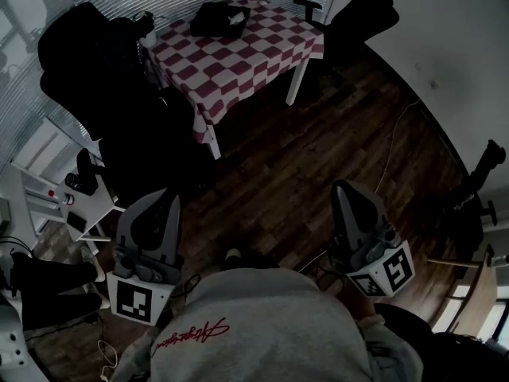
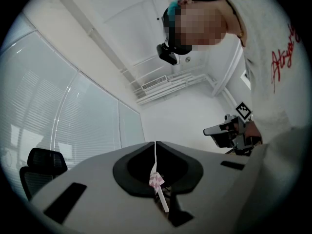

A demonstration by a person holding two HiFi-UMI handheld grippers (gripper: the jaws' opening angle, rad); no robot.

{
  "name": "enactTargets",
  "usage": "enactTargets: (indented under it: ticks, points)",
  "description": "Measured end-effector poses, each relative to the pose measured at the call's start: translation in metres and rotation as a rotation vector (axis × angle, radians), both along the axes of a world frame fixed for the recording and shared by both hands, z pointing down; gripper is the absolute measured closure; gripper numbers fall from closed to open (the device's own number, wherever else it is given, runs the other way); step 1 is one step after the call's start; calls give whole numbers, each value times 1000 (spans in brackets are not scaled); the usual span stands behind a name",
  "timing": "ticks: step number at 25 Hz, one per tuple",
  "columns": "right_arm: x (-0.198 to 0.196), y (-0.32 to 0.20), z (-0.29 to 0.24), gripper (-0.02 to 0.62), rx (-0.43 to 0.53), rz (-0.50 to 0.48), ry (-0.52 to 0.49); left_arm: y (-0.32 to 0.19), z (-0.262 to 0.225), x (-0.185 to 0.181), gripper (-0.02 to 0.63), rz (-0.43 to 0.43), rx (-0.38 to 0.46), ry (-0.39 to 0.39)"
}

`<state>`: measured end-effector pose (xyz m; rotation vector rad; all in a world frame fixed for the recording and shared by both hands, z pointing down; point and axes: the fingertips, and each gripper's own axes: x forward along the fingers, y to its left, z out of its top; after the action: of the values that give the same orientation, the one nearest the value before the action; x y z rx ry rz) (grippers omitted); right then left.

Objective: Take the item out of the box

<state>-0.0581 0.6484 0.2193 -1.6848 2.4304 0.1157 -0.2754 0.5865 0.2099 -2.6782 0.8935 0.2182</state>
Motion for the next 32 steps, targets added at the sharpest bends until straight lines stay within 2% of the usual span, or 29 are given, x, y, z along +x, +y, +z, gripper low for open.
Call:
enactTargets:
  ticks: [5, 15, 24, 32]
  points:
    - [-14, -2, 5, 584, 6, 48, 37, -4, 3, -9, 586, 25, 5, 0]
    - [-30, 0, 17, 584, 0, 95, -18, -9, 12, -21, 586, 78, 0, -16]
    - [-40, 7, 23, 584, -27, 145, 50, -11, 13, -22, 586, 130, 1, -23]
    - [-39, 2, 24, 584, -29, 158, 45, -18, 17, -19, 586, 144, -9, -22]
